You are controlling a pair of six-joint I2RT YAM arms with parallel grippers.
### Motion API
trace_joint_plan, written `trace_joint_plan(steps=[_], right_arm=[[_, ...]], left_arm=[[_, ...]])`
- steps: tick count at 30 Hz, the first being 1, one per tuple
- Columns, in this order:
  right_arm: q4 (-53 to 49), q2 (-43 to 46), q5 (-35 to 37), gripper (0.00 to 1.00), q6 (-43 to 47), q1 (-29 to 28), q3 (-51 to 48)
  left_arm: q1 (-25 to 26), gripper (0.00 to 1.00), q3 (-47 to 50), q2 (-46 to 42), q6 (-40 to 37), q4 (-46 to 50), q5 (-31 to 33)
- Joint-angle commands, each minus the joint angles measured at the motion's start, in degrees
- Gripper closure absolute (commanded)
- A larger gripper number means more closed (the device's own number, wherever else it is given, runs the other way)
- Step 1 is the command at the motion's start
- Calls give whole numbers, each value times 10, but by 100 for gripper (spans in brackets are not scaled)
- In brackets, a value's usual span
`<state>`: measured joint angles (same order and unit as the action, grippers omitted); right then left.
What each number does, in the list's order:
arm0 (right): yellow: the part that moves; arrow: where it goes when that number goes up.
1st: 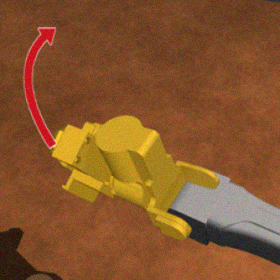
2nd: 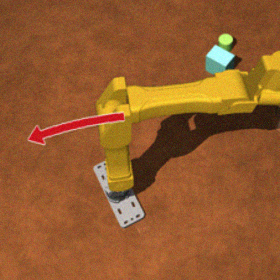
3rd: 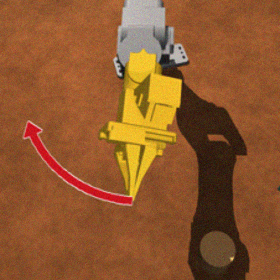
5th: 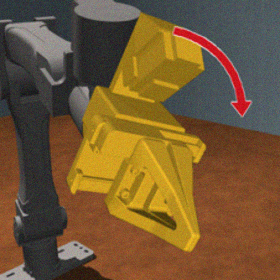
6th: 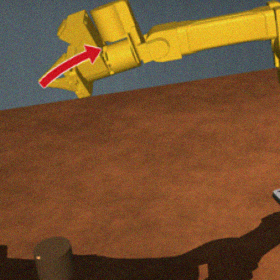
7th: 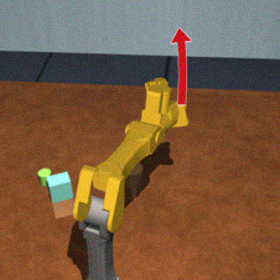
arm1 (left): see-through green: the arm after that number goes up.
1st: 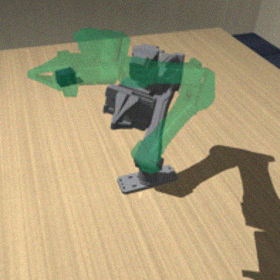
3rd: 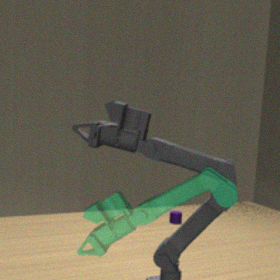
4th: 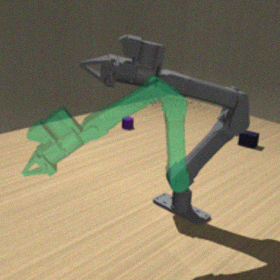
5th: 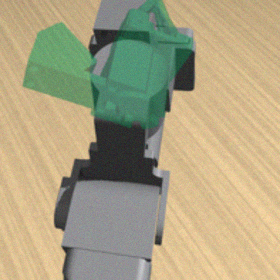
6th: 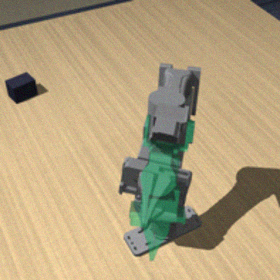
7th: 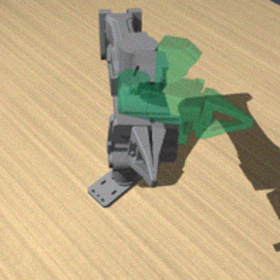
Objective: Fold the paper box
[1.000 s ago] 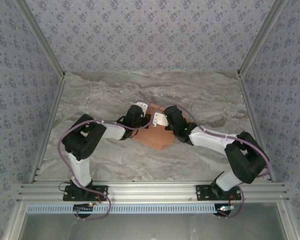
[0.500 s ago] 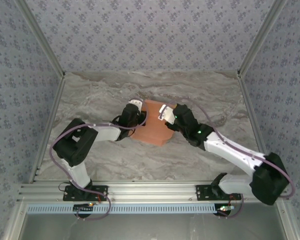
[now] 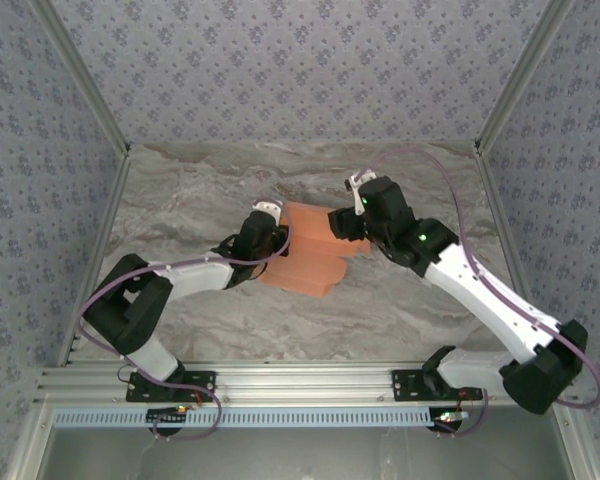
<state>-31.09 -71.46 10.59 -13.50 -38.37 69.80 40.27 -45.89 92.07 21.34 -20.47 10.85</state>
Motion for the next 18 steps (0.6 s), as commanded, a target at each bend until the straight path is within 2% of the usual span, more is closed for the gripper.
trace_joint_plan(steps=[1, 10, 18], right_arm=[[-66, -39, -17, 33, -72, 1, 44], [-71, -111, -30, 35, -109, 14, 71], [-28, -116, -65, 39, -153, 16, 42]], left_arm=[[4, 100, -2, -31, 3, 21, 23], [9, 100, -2, -41, -1, 25, 29], [10, 100, -5, -39, 0, 23, 30]])
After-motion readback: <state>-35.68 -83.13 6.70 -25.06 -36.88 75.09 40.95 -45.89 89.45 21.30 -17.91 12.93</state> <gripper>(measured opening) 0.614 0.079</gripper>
